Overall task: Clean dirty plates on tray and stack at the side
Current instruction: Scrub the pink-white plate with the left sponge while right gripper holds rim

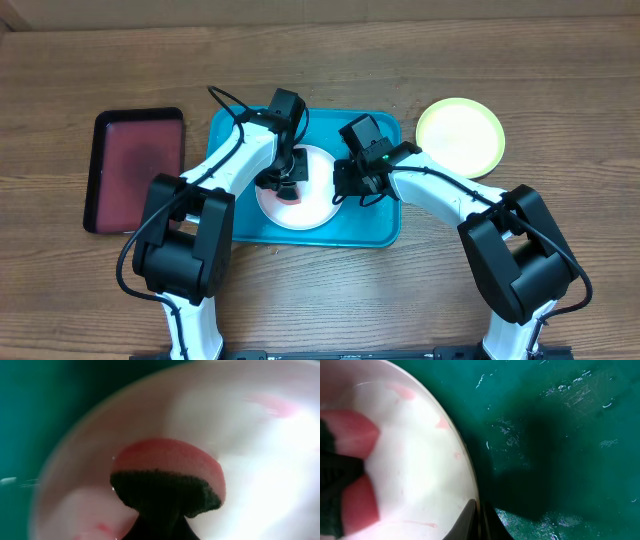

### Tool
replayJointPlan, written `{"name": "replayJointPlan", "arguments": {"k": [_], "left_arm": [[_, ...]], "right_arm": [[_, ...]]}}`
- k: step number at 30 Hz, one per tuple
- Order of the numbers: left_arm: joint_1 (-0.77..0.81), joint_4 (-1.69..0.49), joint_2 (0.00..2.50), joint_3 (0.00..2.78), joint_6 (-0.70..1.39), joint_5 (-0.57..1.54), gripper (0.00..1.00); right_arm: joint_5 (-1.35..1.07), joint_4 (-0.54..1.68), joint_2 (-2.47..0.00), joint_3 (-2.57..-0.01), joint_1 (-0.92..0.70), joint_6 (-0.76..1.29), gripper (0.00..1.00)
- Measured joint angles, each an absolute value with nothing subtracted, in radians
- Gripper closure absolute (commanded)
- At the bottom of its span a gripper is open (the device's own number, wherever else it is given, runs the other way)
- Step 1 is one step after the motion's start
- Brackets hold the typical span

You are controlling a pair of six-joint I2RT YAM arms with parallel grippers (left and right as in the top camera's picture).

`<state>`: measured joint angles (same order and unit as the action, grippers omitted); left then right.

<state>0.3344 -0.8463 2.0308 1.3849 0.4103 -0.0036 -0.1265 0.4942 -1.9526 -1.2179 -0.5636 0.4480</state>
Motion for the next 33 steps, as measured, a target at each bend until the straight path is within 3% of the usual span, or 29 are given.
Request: {"name": "replayJointPlan", "arguments": {"k": [7, 12, 25, 33], "left_arm": [[0.334, -0.891, 2.032, 1.393, 0.408, -0.226, 0.96], [0.334, -0.973, 2.057, 1.480, 0.409, -0.266, 0.96], [0.337, -0.864, 2.059, 1.483, 0.413, 0.113, 0.96], [0.342, -0.857, 2.033, 1.385, 0.414, 0.032, 0.91]], "right_arm": [[-0.127, 0.494, -1.953, -1.218, -0.564, 0.448, 0.96], [-0.133, 0.490, -1.953, -1.218, -0.565, 0.448, 0.96], [-0.130, 0.492, -1.953, -1.218, -0.563, 0.448, 0.96], [-0.130, 0.494, -1.954, -1.218, -0.563, 0.448, 0.96]]}}
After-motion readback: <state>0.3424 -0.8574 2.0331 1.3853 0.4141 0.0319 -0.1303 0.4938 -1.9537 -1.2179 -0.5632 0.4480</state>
